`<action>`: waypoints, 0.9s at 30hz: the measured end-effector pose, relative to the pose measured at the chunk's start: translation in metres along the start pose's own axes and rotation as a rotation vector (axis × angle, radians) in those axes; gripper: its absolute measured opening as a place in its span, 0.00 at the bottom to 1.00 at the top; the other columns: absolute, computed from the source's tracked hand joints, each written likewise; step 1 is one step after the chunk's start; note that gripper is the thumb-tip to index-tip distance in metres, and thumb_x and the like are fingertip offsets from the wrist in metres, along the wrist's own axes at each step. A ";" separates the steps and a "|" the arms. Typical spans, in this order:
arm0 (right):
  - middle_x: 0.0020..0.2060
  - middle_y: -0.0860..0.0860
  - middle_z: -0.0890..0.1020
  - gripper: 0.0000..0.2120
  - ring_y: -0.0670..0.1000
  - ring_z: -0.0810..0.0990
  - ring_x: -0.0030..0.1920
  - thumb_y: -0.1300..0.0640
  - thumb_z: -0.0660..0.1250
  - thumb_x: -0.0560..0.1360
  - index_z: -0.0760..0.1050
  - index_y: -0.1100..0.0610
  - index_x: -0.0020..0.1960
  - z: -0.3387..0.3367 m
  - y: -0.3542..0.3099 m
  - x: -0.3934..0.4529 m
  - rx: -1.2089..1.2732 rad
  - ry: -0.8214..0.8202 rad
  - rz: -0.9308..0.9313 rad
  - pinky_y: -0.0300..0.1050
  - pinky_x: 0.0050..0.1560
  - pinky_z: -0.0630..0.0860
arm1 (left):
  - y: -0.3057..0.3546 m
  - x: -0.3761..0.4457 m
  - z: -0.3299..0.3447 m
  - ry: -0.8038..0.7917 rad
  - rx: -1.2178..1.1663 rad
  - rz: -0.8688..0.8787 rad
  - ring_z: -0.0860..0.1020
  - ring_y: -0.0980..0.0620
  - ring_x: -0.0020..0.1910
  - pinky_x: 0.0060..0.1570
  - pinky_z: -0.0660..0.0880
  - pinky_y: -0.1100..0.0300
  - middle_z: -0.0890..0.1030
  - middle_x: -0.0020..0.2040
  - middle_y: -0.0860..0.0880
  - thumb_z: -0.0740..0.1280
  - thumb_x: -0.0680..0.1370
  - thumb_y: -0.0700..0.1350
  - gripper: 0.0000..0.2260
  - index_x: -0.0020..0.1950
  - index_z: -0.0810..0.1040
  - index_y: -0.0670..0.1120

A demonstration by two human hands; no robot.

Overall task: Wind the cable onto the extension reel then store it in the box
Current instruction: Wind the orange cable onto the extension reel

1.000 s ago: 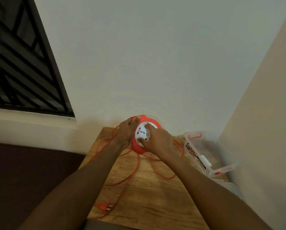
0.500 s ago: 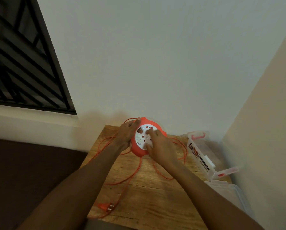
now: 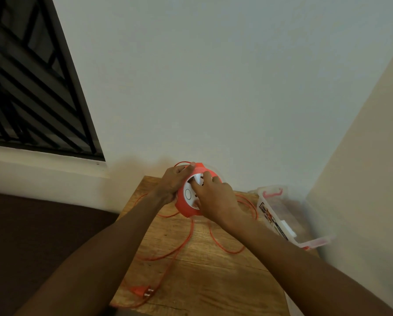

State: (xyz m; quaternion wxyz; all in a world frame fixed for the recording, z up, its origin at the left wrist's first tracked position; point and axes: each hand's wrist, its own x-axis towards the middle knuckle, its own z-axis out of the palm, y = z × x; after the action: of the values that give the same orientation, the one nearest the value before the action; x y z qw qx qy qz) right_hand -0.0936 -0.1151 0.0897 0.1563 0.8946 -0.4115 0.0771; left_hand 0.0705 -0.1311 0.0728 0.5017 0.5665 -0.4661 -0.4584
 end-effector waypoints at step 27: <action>0.59 0.50 0.80 0.20 0.52 0.82 0.50 0.52 0.69 0.75 0.73 0.50 0.66 0.007 0.010 -0.011 0.484 0.072 0.242 0.43 0.40 0.78 | -0.006 0.017 -0.007 0.052 -0.196 -0.016 0.87 0.35 0.50 0.52 0.84 0.39 0.88 0.53 0.40 0.70 0.80 0.57 0.17 0.59 0.85 0.45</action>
State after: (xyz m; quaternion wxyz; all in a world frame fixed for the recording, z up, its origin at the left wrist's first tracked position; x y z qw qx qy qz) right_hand -0.1081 -0.1155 0.0825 -0.0579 0.8468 -0.4794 0.2230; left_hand 0.0799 -0.1461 0.0669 0.5628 0.5300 -0.4013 -0.4912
